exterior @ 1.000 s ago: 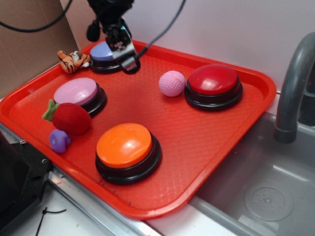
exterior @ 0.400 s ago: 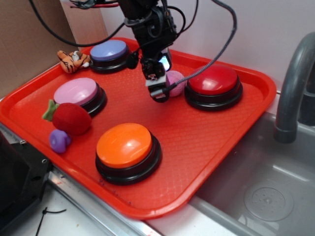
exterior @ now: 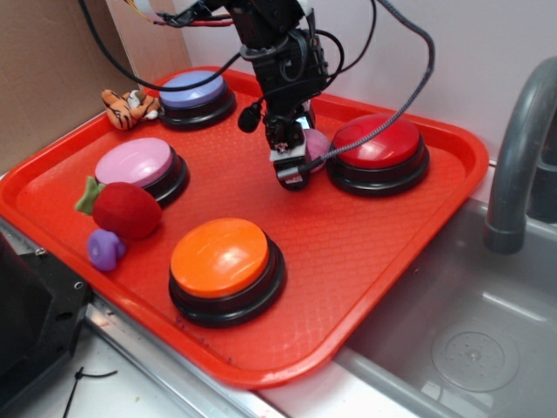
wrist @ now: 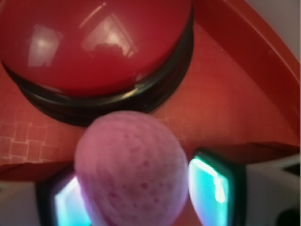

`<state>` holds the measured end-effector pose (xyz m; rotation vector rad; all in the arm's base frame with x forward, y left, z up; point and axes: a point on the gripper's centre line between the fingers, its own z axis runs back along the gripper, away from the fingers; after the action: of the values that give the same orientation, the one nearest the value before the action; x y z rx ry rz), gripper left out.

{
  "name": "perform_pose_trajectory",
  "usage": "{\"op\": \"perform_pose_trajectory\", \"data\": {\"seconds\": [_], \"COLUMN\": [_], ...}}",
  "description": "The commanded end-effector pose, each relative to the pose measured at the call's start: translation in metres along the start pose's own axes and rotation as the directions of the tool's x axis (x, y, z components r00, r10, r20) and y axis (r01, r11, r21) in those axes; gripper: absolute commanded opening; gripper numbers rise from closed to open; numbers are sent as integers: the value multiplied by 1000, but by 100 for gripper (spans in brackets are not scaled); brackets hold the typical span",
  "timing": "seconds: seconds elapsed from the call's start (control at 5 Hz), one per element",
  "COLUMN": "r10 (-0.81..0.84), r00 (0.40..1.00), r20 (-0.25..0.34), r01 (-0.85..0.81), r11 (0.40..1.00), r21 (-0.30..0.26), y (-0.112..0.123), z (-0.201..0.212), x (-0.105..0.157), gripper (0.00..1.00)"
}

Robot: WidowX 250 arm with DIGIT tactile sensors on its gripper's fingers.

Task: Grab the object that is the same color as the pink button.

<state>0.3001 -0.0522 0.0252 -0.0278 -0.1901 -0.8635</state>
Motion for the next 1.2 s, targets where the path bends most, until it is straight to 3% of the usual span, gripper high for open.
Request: {"op": "perform_pose_trajectory", "data": {"seconds": [0.0, 0.2, 0.4, 0.6, 0.8, 1.0], "r10": [46, 161, 386, 596, 775, 818], "r00": [998, 986, 918, 783, 610, 564], "r20": [46, -41, -89, -180, -164, -117], "r01": [-48, -161, -390, -601, -775, -811], "r11": [998, 987, 920, 799, 627, 575], "r21": [38, -7, -37, 29, 77, 110], "y": [5, 9, 10, 3, -9, -21], "z": [20, 39, 74, 111, 141, 163], "x": [13, 3, -19, -40, -61, -75], "gripper": [0, 0, 0, 0, 0, 0]}}
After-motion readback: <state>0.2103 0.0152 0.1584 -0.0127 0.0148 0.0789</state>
